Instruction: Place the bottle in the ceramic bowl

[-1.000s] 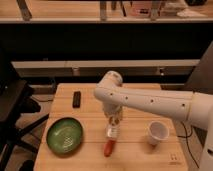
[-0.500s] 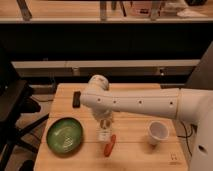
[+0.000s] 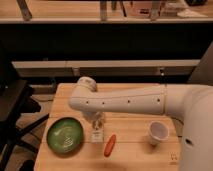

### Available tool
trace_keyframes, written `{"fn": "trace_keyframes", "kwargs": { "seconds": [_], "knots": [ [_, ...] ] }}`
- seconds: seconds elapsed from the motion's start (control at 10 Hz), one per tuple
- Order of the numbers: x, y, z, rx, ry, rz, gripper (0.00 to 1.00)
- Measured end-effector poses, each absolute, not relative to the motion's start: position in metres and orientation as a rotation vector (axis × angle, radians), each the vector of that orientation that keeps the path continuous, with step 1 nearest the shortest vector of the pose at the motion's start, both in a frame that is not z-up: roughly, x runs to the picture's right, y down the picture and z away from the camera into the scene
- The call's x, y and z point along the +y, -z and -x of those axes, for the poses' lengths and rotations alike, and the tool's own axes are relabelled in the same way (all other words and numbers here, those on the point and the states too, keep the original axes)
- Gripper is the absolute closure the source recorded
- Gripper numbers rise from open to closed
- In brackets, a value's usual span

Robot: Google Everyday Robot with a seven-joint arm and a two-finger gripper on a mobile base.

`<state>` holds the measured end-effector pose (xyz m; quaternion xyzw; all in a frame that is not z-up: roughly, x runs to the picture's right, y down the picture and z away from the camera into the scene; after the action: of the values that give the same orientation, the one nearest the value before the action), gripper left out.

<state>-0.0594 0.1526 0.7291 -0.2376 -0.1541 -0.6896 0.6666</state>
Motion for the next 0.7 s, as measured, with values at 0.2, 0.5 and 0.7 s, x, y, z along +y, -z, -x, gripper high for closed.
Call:
{"fn": "trace_keyframes", "kwargs": {
  "seconds": [0.2,0.5,0.7],
  "knots": [
    [0.152,-0.73,0.068,-0.351,1.58,0.527,1.0],
    [0.154,-0.734,0.073,-0.363,1.611,0.515,1.0],
    [0.157,-0.732,0.088,-0.376,1.646,0.501,1.0]
  ]
}}
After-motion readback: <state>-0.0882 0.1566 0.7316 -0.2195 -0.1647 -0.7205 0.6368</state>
